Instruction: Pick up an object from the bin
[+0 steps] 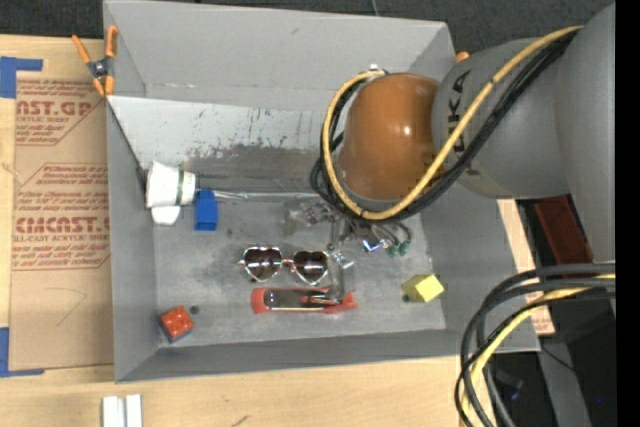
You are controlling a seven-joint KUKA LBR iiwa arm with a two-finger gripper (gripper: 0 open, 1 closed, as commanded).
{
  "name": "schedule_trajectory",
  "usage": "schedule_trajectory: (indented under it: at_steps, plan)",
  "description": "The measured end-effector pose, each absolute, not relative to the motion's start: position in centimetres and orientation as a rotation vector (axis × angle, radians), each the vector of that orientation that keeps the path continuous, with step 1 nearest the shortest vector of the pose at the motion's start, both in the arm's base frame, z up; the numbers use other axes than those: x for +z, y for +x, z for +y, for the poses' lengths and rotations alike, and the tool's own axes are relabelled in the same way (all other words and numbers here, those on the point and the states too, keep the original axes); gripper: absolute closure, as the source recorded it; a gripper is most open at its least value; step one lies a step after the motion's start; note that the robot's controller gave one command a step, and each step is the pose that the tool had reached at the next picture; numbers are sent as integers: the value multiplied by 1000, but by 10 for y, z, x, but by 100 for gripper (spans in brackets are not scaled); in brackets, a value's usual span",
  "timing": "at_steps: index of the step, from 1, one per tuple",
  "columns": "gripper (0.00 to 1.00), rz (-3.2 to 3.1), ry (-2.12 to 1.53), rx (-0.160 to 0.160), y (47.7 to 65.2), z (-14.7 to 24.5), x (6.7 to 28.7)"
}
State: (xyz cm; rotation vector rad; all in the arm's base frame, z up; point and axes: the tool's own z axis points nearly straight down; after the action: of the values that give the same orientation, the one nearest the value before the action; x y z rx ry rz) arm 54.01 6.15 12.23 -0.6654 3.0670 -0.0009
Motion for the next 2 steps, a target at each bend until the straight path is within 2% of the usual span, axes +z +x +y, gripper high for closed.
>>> schedule_trajectory:
  at_steps: [1,2]
  plan:
    - [0,3091,-552,3,550,75,84]
    - [100,3078,-589,0,558,84,73]
